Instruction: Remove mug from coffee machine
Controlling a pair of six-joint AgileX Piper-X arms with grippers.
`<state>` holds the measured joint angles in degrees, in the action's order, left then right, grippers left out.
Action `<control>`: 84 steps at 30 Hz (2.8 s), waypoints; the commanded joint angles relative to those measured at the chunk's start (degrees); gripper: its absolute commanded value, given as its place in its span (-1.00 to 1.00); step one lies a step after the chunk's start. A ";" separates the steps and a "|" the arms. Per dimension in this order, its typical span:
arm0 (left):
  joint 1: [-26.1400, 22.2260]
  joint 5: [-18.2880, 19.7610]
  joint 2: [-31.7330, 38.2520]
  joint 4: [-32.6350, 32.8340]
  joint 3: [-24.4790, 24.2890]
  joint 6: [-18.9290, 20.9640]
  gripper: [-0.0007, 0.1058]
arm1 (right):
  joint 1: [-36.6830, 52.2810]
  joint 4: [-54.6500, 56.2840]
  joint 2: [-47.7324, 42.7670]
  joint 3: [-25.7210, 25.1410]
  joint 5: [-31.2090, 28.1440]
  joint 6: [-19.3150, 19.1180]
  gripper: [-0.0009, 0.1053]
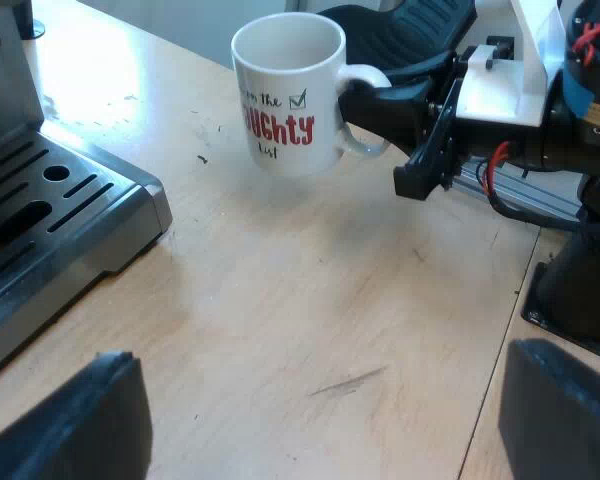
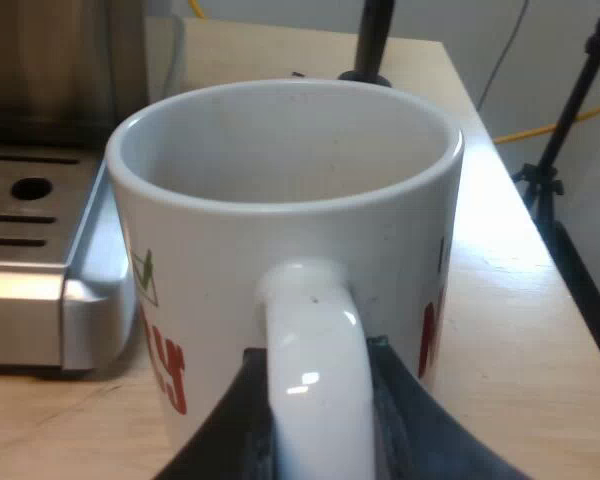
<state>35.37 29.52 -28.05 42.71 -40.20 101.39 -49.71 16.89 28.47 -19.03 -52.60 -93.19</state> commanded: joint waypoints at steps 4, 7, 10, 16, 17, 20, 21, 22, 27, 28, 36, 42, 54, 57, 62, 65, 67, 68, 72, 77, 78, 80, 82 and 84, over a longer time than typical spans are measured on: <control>0.26 0.77 -0.05 -1.07 -0.16 0.46 0.39 | 8.78 -3.96 -0.48 -0.44 5.88 0.06 -0.98; 0.67 0.77 -0.05 -1.07 -0.16 0.46 0.39 | 14.28 -6.74 1.50 -0.44 12.23 -1.51 -0.98; 1.73 0.77 -0.05 -1.07 -0.16 0.46 0.39 | 18.44 -11.05 3.85 -0.44 15.38 -4.33 -0.98; 3.13 -0.66 -0.30 -0.98 -0.16 0.14 0.39 | 24.32 -22.70 10.80 -0.44 18.66 -5.82 -0.98; 3.13 -1.06 -0.56 -0.98 -0.16 -0.03 0.39 | 24.69 -23.53 11.61 -0.44 19.00 -5.88 -0.98; 3.13 -1.67 -1.00 -0.98 -0.16 -0.07 0.39 | 26.09 -27.34 15.50 -0.44 20.66 -5.96 -0.98; 3.13 -1.64 -1.90 -0.98 -0.16 -0.07 0.39 | 26.38 -28.91 17.30 -0.44 21.16 -5.96 -0.98; 3.13 -1.64 -2.04 -0.98 -0.16 -0.07 0.39 | 26.47 -29.89 17.89 -0.44 21.28 -6.06 -0.98; 3.13 -1.81 -4.17 -0.98 -0.16 -0.07 0.39 | 26.86 -39.47 26.24 -0.44 21.89 -7.54 -0.98; 3.13 -1.86 -5.01 -1.11 -0.16 -0.53 0.39 | 26.86 -41.53 27.62 -0.44 21.89 -8.11 -0.98; 3.13 -4.89 -8.32 -4.01 -0.16 -1.35 0.39 | 26.86 -54.95 39.66 -0.44 21.89 -8.67 -0.98; 3.13 -4.94 -11.28 -7.77 -0.16 -1.35 0.39 | 26.86 -62.92 46.89 -0.44 21.89 -9.30 -0.98; 3.13 -4.94 -12.91 -7.91 -0.16 -1.35 0.39 | 26.86 -73.63 59.49 -0.44 21.54 -11.12 -0.98; 3.13 -4.94 -12.91 -7.91 -0.16 -1.35 0.39 | 26.86 -73.22 60.30 -0.44 21.54 -11.12 -0.98; 3.13 -4.94 -12.91 -7.91 -0.16 -1.35 0.39 | 26.86 -73.46 60.29 0.62 21.54 -11.12 -0.92; 3.13 -4.94 -12.91 -7.91 -0.16 -1.35 0.39 | 26.86 -73.56 60.29 2.27 21.78 -8.72 -0.45; 3.13 -4.94 -12.91 -7.91 -0.16 -1.35 0.39 | 26.86 -73.56 60.29 3.14 21.79 -7.59 -0.21; 3.13 -4.94 -12.91 -7.91 -0.16 -1.35 0.39 | 26.86 -73.56 60.29 3.84 21.79 -7.13 -0.10; 3.13 -4.94 -12.91 -7.91 -0.16 -1.35 0.39 | 26.25 -73.56 59.99 6.10 21.79 -7.01 0.06; 3.13 -4.94 -12.91 -7.91 -0.16 -1.35 0.39 | 23.44 -71.15 56.74 8.47 22.00 -4.41 0.05; 3.13 -4.94 -12.91 -7.91 -0.16 -1.35 0.39 | 22.43 -68.79 55.41 8.63 22.00 -4.18 0.05; 3.13 -4.94 -12.91 -7.91 -0.16 -1.35 0.39 | 20.54 -64.87 53.44 8.62 22.00 -4.18 0.05; 3.13 -4.94 -12.91 -7.91 -0.16 -1.35 0.39 | 18.71 -61.35 50.88 8.62 22.00 -4.18 0.05; 3.13 -4.94 -12.91 -7.91 -0.16 -1.35 0.39 | 16.44 -56.77 47.52 8.62 22.00 -3.75 0.06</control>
<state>38.19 25.21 -41.00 35.67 -40.20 100.01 -32.68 -42.10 77.07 -10.54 -30.74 -97.14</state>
